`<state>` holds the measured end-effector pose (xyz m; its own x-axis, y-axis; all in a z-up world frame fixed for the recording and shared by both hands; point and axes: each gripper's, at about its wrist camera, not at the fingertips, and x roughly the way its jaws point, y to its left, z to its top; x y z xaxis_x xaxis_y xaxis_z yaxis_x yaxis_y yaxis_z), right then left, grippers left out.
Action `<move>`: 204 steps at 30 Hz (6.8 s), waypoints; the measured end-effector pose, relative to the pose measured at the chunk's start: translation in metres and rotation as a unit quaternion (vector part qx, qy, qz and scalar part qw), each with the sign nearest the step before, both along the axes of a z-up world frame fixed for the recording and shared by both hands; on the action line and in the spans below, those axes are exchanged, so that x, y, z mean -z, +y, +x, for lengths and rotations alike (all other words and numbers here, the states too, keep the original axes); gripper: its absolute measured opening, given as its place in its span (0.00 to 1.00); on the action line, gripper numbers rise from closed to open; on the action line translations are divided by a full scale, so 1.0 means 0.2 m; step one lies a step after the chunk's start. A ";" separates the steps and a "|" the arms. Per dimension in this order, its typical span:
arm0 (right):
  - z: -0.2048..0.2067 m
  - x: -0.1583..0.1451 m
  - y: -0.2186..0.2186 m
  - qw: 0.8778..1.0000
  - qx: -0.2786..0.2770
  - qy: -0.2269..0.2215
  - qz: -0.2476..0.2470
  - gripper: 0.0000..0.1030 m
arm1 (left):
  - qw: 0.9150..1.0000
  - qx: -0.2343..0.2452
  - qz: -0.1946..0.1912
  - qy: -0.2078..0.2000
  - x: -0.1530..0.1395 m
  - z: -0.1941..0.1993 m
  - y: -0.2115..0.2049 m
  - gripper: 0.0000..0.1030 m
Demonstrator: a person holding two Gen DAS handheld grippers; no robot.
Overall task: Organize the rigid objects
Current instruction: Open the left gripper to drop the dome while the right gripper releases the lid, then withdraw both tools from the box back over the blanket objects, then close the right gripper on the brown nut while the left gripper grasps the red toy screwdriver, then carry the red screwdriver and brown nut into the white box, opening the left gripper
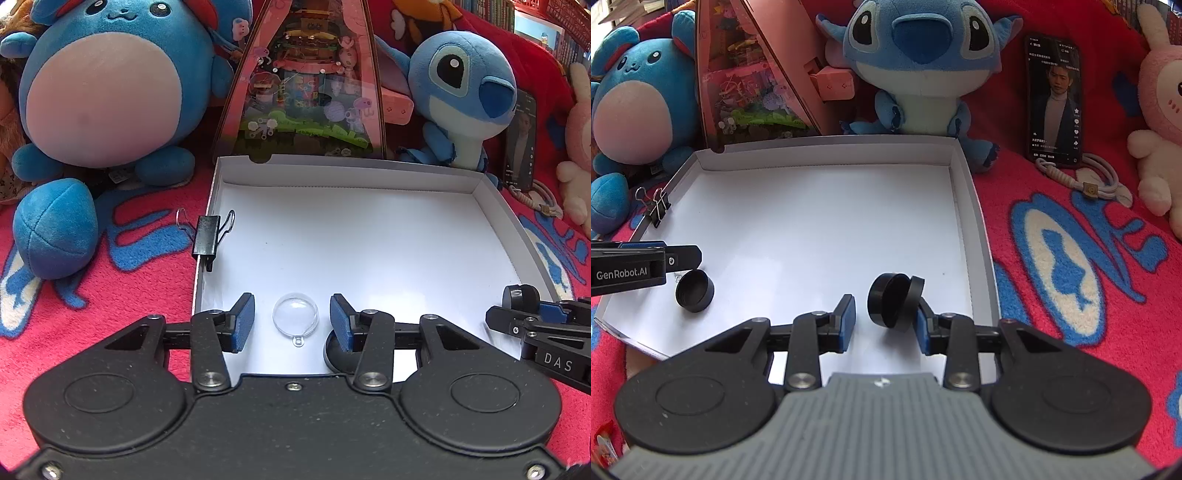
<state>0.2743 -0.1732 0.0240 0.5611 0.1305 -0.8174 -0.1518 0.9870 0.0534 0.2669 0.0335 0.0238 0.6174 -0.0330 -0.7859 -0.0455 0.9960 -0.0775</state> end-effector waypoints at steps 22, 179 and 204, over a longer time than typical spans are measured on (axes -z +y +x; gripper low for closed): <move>-0.22 -0.15 -0.07 0.998 -0.015 -0.048 0.031 0.71 | 0.997 0.055 -0.002 -0.057 -0.18 -0.31 -0.04 0.72; -0.17 -0.09 -0.14 0.997 0.038 -0.025 0.055 0.23 | 0.999 0.026 -0.024 -0.026 -0.08 -0.27 0.07 0.41; -0.09 0.00 -0.11 0.998 0.049 -0.010 0.043 0.23 | 0.999 0.018 0.009 -0.030 -0.01 -0.24 0.01 0.41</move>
<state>0.2553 -0.1943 0.0242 0.5913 0.1427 -0.7937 -0.0563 0.9891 0.1359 0.2198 0.0363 0.0248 0.6622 -0.0428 -0.7481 -0.0046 0.9981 -0.0612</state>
